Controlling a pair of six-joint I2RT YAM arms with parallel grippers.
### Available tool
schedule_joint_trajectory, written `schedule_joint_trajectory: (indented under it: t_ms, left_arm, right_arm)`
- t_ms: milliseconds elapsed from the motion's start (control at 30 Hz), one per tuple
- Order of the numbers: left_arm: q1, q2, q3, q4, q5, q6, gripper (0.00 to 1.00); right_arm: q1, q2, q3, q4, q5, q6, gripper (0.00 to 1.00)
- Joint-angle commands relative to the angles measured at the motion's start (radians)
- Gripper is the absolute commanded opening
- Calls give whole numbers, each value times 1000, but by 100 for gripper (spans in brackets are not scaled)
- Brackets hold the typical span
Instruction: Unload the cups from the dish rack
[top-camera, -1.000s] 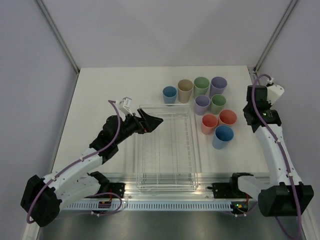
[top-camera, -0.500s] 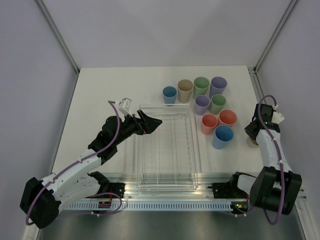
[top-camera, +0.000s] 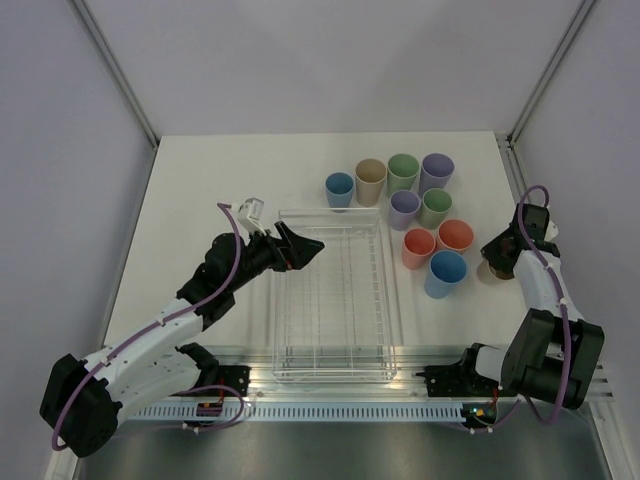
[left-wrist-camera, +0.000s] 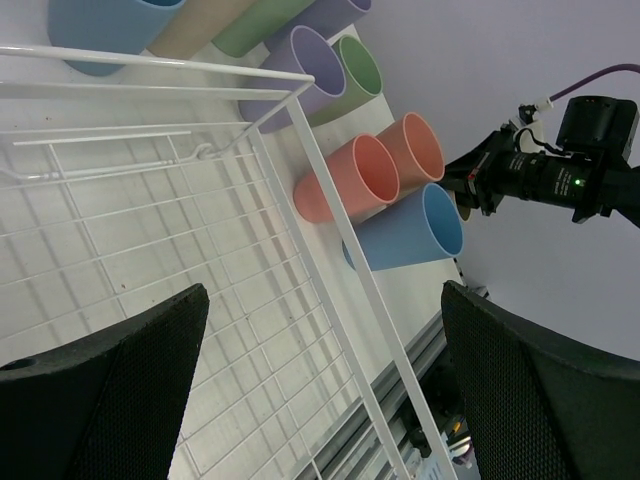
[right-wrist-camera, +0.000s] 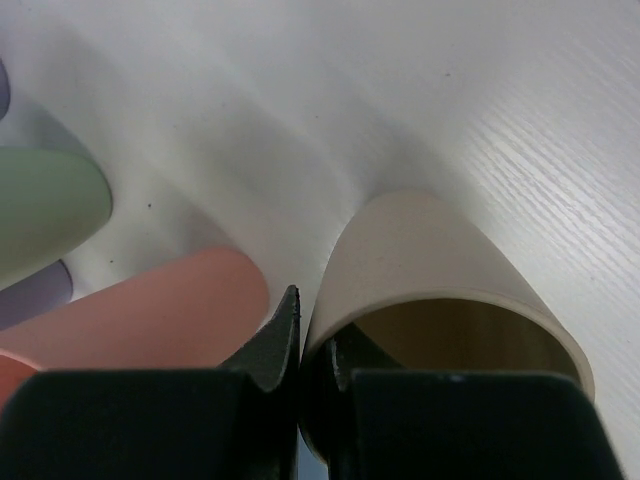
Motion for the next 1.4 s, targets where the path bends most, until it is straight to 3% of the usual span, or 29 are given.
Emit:
schedule_joint_trajectory:
  t_ms: [0,267,600,867,1000,1100,1200,1267,1367]
  left_arm:
    - [-2,2,-4,42,-10,15,100]
    - [-2,28,-3,67,9,6,100]
    - [-2,30,-6,70,12,1,100]
    - [-2,28,5,62,21,6,100]
    - [-2,30,10,51,24,12,100]
    - [-2,25,17,42,33,17,100]
    - [-2,3,22,28,35,35,100]
    - [-2,-17,31,2,44,63,100]
    - [-2,-68,68,-83,44,113,100]
  right_arm:
    - [-4,36,29,3,-93,-18,4]
    - [-4,-15,64,-26,-118,-32,30]
    - [-4,-48,110,-72,-98,-44,37]
    - [-4,-172,222,-164,-92,-39,40]
    - [-4,-228,268,-187,-70,-38,50]
    - [-4,-269,285,-155,-153,-38,61]
    - [-4,-300,260,-35,-360,-47,80]
    - [-3,-308,231,76,-561,-38,98]
    - [11,-323,204,187,-731,2,98]
